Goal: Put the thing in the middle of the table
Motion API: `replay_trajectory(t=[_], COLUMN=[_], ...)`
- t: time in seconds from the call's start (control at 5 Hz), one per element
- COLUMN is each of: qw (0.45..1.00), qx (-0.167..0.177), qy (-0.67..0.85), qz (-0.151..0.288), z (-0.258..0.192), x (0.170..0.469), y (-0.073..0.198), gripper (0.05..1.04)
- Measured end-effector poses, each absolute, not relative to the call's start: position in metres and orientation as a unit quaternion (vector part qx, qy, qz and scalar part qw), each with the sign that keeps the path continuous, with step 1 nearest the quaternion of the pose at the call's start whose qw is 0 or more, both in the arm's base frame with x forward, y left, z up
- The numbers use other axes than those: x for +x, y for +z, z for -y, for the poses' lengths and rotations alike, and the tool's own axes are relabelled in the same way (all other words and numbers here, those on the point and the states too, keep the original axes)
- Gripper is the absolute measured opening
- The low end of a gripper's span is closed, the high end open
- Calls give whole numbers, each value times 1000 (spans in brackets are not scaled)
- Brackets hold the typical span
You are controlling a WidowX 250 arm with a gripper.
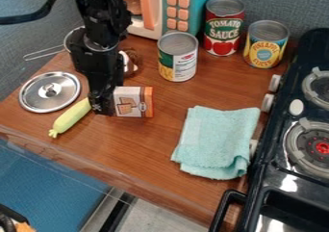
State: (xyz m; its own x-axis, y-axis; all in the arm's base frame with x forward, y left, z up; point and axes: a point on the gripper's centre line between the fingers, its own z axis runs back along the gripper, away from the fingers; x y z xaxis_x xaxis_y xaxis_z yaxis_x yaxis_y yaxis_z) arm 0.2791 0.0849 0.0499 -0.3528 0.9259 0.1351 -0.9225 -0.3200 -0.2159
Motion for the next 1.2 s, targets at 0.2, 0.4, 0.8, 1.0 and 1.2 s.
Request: replay_trajectory(t=[0.2,0.4,0.8,1.0,1.2], qw=[562,563,562,564,564], qx=[-12,-13,-3,-1,0], qy=[816,815,814,812,812], qz=[132,136,145,147,149], z=[-85,-82,-75,-73,-74], x=[284,286,283,284,284], y=[49,49,46,46,47], gripper=[1001,942,363,328,328])
